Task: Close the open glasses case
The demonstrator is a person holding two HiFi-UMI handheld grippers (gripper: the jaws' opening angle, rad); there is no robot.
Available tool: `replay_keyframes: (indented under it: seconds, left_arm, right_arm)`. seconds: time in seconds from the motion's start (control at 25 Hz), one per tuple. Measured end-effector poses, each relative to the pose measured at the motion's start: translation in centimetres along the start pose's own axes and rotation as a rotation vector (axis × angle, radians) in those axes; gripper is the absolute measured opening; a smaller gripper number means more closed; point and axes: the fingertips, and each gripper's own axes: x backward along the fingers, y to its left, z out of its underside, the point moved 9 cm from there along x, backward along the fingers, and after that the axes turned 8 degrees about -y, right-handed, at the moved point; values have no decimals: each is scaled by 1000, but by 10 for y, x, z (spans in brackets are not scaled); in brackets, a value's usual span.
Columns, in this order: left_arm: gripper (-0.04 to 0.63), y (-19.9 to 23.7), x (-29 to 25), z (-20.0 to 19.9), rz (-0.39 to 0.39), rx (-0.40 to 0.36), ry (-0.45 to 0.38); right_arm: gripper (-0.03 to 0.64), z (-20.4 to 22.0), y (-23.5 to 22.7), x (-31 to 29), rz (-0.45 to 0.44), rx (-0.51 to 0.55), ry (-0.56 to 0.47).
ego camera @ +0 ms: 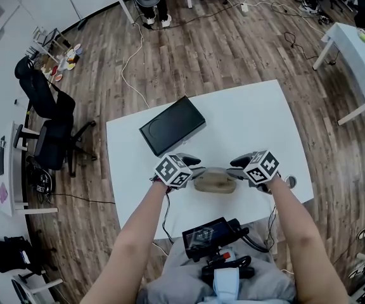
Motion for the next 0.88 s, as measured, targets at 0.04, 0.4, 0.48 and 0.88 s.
replay_keyframes:
  seconds: [0.04, 0.4, 0.48, 0.88]
  left_arm:
    - [120, -3, 1, 1, 0, -12, 5]
    - [120, -42, 8, 15, 13, -121, 68]
    - [120, -51, 7, 19, 16, -147, 91]
    - [120, -92, -1, 64, -23, -170, 146]
  right_arm:
    - [106, 0, 4, 0, 0, 20, 8]
    - [106, 11, 58, 0, 75, 281, 98]
    - [106, 16, 73, -1, 88, 350, 115]
    - [103, 53, 117, -18, 68, 574, 240]
